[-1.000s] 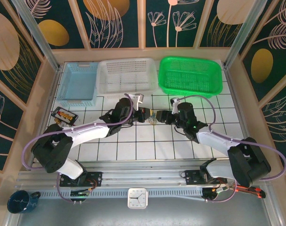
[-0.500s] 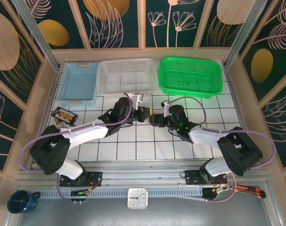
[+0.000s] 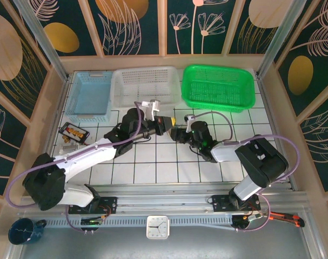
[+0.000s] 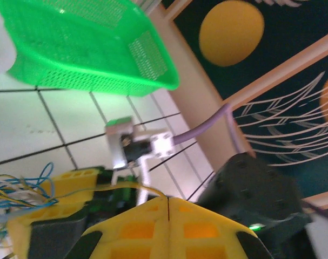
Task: Untangle the cables
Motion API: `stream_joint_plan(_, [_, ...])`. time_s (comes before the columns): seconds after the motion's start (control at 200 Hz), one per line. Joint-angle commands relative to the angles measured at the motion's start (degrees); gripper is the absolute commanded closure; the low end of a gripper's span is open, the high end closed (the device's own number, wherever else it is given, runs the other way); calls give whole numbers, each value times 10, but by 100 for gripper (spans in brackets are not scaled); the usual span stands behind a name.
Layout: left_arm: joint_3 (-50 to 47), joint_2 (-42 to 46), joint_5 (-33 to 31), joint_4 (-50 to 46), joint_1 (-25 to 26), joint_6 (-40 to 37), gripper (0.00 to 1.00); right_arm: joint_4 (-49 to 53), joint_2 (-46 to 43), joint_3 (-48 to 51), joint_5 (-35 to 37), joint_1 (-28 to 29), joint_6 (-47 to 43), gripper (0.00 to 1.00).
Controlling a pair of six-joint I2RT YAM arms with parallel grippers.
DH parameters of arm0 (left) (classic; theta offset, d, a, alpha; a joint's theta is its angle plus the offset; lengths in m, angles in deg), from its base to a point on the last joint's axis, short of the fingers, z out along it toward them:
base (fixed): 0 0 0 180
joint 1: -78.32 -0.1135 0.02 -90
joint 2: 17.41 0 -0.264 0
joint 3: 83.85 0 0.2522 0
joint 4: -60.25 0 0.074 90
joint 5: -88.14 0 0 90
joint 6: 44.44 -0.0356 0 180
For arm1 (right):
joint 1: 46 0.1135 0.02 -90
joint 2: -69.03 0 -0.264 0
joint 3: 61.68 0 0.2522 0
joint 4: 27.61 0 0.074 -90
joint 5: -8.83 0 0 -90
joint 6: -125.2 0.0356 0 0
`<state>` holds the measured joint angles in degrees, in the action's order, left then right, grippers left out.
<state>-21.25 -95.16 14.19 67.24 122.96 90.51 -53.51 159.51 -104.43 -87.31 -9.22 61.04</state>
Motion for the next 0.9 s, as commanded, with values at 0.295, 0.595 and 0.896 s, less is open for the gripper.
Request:
stream_joint_plan(0.295, [66,78,-20,15,4,15,100,-48,34,29,15,4,30,51])
stream_joint_plan(0.595, [120,120,-130,-58,3,-51,100,-44,28,41,6,3,33,49])
stream_joint_plan(0.896, [156,137,-285,-151,-68,-127,100,33,-41,16,-10,12,11,36])
